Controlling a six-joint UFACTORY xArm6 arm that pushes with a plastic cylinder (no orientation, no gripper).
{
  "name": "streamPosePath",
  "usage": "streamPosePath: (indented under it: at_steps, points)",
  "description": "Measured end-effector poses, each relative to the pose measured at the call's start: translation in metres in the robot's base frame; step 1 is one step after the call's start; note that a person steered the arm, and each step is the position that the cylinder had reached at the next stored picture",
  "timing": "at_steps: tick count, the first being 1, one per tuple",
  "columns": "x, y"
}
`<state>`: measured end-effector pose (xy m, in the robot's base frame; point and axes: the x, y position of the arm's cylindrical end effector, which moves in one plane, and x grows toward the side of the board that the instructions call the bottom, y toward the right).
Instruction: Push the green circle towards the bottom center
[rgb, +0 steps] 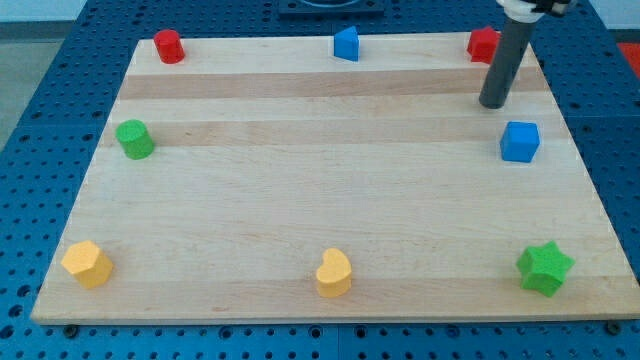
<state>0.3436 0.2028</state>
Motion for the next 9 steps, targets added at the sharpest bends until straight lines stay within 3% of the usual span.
streamPosePath:
  at_steps: [2,7,9]
  points:
    - [0.009,-0.055]
    - [0.012,-0.411]
    - [0.033,-0.492]
